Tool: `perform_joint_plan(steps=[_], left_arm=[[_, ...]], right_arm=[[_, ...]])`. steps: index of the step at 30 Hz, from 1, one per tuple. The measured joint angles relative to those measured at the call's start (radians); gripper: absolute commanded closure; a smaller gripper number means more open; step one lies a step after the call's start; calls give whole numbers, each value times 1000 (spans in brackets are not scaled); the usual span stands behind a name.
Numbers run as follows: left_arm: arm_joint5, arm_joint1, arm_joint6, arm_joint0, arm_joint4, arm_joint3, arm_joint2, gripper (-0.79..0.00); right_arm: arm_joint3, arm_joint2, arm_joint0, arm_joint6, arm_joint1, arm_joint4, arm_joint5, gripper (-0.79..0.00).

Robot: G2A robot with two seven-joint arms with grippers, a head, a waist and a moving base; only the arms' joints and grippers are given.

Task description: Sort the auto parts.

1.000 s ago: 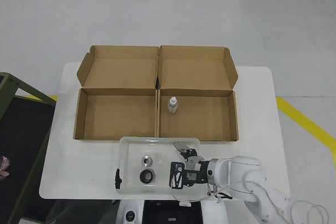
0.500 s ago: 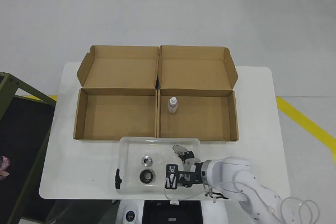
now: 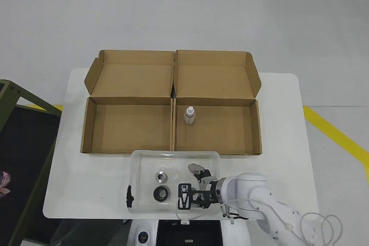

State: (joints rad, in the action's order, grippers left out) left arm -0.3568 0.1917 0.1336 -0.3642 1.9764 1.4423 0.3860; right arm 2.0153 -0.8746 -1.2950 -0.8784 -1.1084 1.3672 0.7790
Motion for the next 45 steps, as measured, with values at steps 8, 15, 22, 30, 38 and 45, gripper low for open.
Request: perform_joint_plan(steps=[8,15,22,30,38,45], left_arm=[[0,0,0,0,0,0,0,-785],[0,0,0,0,0,0,0,-785],[0,0,0,0,0,0,0,-785],[0,0,0,0,0,0,0,-785],[0,0,0,0,0,0,0,-785],[0,0,0,0,0,0,0,-785]], right_arm=[[-18,26,10,-32,0,-15,3,-582],[-29,50,17,-48,0,-7,0,-354],[-33,63,27,-60,1,-1,-8,-52],[-18,68,34,-55,3,-6,-10,0],[40,56,41,1,9,4,3,0],[73,50,55,90,9,54,-26,0]])
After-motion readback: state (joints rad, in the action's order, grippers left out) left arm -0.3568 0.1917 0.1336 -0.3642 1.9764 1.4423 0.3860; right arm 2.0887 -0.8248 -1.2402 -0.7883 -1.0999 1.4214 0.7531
